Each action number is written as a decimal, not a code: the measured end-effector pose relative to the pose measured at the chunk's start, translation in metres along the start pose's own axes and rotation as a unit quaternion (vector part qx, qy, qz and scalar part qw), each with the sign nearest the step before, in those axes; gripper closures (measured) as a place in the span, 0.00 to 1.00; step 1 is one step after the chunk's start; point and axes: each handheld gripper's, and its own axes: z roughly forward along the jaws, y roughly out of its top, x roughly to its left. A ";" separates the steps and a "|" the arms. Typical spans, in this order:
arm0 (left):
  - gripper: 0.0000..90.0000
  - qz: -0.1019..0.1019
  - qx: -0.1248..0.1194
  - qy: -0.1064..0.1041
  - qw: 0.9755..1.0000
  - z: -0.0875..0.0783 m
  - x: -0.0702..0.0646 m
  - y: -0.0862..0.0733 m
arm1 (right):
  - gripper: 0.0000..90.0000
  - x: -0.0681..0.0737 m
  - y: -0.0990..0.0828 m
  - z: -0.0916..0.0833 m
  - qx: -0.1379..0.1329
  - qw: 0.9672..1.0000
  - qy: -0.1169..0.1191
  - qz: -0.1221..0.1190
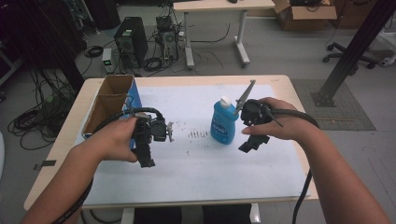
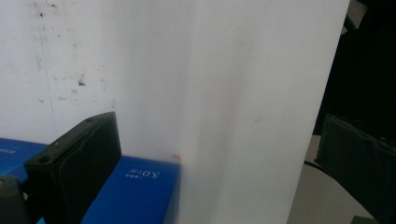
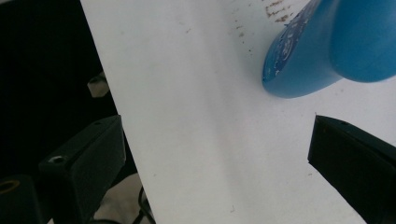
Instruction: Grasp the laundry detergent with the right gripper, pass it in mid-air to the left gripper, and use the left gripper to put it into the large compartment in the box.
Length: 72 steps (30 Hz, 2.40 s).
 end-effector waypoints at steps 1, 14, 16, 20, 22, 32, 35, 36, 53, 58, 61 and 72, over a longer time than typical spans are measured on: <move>0.00 -0.001 0.000 -0.001 1.000 0.000 0.000 -0.001 | 0.04 -0.001 -0.003 0.000 -0.010 1.000 -0.001 0.002; 0.00 -0.006 -0.008 -0.002 1.000 -0.007 -0.003 -0.009 | 0.04 -0.005 -0.039 0.012 -0.096 0.994 -0.019 0.044; 0.00 -0.007 -0.011 -0.002 1.000 -0.008 -0.003 -0.009 | 0.04 -0.006 -0.044 0.014 -0.110 0.993 -0.022 0.047; 0.00 -0.006 -0.011 -0.001 1.000 -0.010 -0.004 -0.010 | 0.04 -0.006 -0.053 0.017 -0.130 0.989 -0.034 0.057; 0.00 -0.005 -0.012 -0.001 1.000 -0.011 -0.004 -0.010 | 0.03 -0.008 -0.060 0.021 -0.158 0.984 -0.047 0.068; 0.00 -0.007 -0.015 0.001 1.000 -0.016 -0.004 -0.011 | 0.03 -0.013 -0.076 0.039 -0.222 0.967 -0.074 0.098; 0.00 -0.009 -0.014 0.000 1.000 -0.017 -0.004 -0.011 | 0.02 -0.017 -0.082 0.046 -0.255 0.957 -0.082 0.112; 0.00 -0.010 -0.014 -0.001 1.000 -0.017 -0.005 -0.011 | 0.02 -0.017 -0.083 0.048 -0.261 0.955 -0.087 0.113; 0.00 -0.006 -0.013 -0.004 1.000 -0.013 -0.010 -0.009 | 0.01 -0.019 -0.092 0.078 -0.341 0.925 -0.104 0.134; 0.00 -0.005 -0.012 -0.006 1.000 -0.013 -0.011 -0.009 | 0.01 -0.023 -0.088 0.085 -0.356 0.917 -0.109 0.141; 0.00 -0.005 -0.010 -0.006 1.000 -0.013 -0.011 -0.011 | 0.01 -0.026 -0.087 0.091 -0.365 0.912 -0.117 0.148; 0.00 -0.012 -0.011 -0.001 1.000 -0.014 -0.011 -0.018 | 0.01 -0.032 -0.078 0.108 -0.376 0.907 -0.121 0.143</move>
